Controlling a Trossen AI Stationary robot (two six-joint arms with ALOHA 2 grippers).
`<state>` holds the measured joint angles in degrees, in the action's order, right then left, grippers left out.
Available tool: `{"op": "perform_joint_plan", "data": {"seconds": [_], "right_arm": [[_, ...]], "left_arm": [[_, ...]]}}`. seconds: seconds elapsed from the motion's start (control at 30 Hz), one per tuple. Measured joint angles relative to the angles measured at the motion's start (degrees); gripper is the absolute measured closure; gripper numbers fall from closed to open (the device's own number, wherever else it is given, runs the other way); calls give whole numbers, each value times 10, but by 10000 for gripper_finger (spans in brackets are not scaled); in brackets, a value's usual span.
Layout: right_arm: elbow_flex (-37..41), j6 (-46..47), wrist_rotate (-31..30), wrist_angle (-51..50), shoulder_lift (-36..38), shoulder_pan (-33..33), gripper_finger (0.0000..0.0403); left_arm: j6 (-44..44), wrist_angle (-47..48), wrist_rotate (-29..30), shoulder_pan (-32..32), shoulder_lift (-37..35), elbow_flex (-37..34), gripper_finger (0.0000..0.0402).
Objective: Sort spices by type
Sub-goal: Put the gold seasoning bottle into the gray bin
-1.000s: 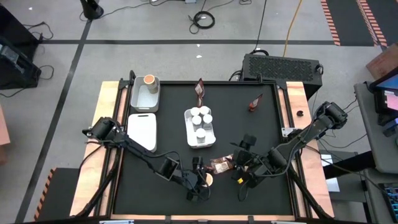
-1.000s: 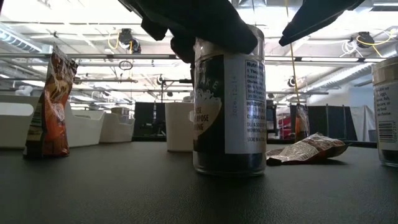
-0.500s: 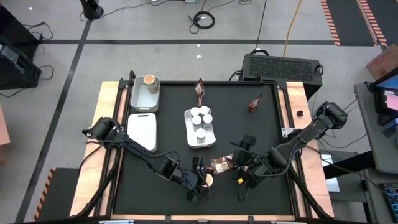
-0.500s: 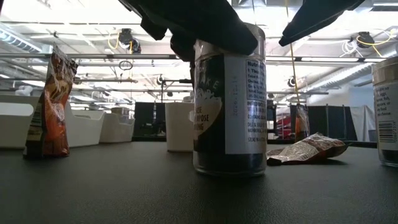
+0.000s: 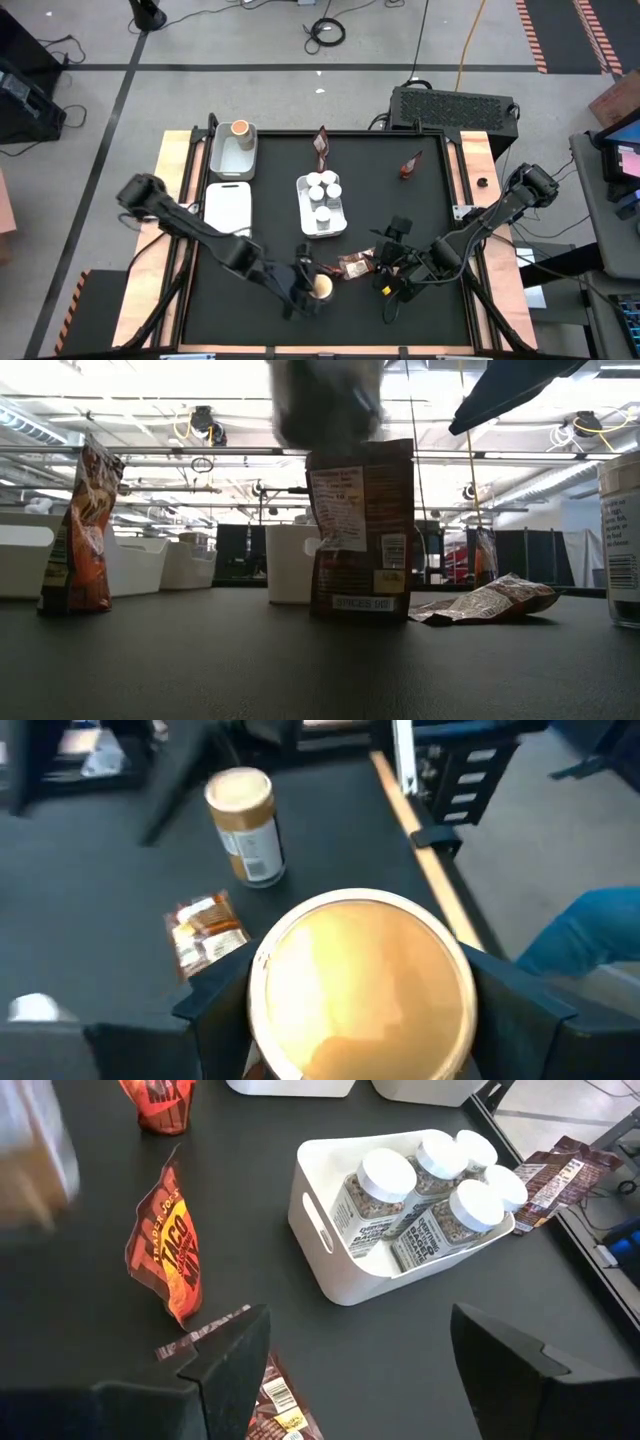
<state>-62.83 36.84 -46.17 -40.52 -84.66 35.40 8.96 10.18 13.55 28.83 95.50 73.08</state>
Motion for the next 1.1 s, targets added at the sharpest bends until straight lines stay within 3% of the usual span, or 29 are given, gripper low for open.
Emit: {"op": "perform_joint_plan", "data": {"seconds": [0.2, 0.4, 0.73, 0.9, 1.1], "right_arm": [[0, -1, 0, 0, 0, 0, 138], [0, -3, -2, 0, 0, 0, 138], [0, -29, 0, 0, -20, 0, 138], [0, -30, 0, 4, -24, -1, 138], [0, -40, -3, 24, -24, -1, 138]], "left_arm": [[51, 97, 53, 10, -110, 0, 121], [134, 273, 177, 12, -202, 0, 121], [516, 656, 400, 1, -342, -25, 121], [649, 781, 479, -51, -377, -27, 121], [615, 793, 477, -168, -412, -28, 121]]}}
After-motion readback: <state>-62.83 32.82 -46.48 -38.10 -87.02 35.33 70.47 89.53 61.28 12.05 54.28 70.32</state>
